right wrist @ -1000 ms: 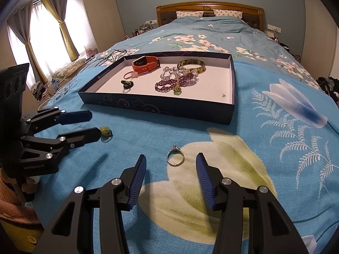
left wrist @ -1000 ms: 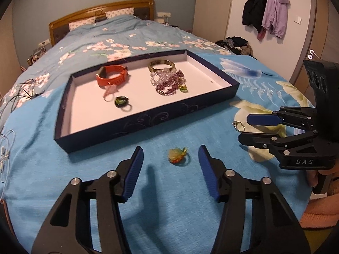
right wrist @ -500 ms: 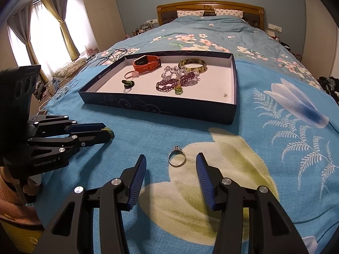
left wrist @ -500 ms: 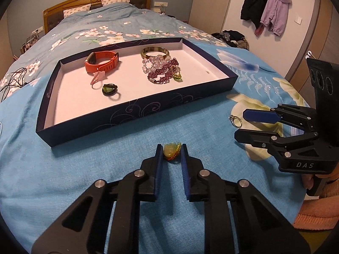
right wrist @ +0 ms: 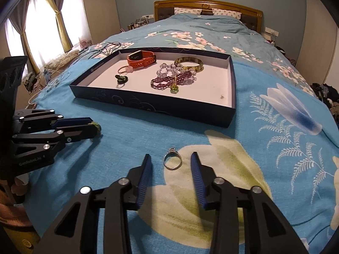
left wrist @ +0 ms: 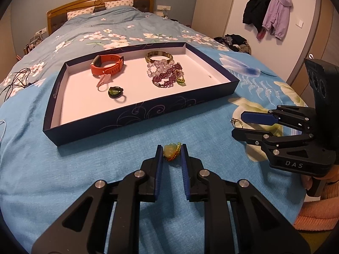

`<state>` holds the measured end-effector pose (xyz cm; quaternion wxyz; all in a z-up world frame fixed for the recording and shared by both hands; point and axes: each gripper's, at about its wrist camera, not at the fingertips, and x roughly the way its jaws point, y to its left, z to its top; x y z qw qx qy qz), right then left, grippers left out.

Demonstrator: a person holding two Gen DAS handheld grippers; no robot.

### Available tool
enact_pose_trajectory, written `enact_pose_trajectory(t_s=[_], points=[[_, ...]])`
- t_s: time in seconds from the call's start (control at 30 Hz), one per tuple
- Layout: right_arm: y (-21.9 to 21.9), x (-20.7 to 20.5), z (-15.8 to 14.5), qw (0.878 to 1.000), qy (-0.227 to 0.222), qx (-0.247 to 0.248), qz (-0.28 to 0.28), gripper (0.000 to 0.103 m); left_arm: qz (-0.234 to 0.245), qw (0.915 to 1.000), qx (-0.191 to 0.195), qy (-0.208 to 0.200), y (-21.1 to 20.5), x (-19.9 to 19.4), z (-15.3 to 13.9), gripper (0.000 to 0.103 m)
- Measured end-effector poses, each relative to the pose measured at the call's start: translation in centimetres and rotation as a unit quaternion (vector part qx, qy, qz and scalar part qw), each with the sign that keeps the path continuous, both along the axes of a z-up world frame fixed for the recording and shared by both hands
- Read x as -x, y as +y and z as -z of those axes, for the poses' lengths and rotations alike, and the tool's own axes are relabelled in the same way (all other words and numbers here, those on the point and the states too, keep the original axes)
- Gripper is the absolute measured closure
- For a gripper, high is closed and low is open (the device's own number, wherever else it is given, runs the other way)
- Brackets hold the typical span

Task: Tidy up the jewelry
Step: 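Grasp the yellow-stone ring with the left gripper while the right gripper grasps the silver ring, then carry the yellow-stone ring with the left gripper to the box while the right gripper carries the silver ring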

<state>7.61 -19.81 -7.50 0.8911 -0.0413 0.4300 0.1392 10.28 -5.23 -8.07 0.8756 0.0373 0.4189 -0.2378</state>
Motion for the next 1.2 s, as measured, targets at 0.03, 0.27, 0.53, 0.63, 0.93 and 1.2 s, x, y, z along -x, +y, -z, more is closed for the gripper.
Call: enact_pose_trajectory(t_s=[0.03,0.27,0.53,0.63,0.93,1.2], points=[[0.1,0.0,0.0,1.000,-0.001,0.004,0.000,0.074,0.000,1.0000,0.001,0.000,0.1,0.0,0.0,0.086],[0.6,0.1,0.0,1.000,-0.004,0.011,-0.010,0.087,-0.005,1.0000,0.003,-0.004,0.3,0.0,-0.1,0.086],[0.6,0.3,-0.5,1.000,-0.013,-0.009,-0.015,0.088,-0.009,0.9999,0.005,-0.010,0.7,0.3,-0.4,0.086],[0.6,0.5,-0.9,1.000,-0.020,-0.017,-0.017,0.088,-0.011,0.9999,0.005,-0.012,0.9,0.3,-0.4,0.086],[0.3,0.5,-1.7,0.999,-0.026,-0.043,-0.022,0.088,-0.015,0.9997,0.008,-0.015,1.2,0.4,-0.7,0.086],[0.5,0.3,-2.2,0.998,-0.036,-0.052,-0.025,0.088,-0.017,0.9995,0.012,-0.023,1.4,0.4,-1.2,0.086]])
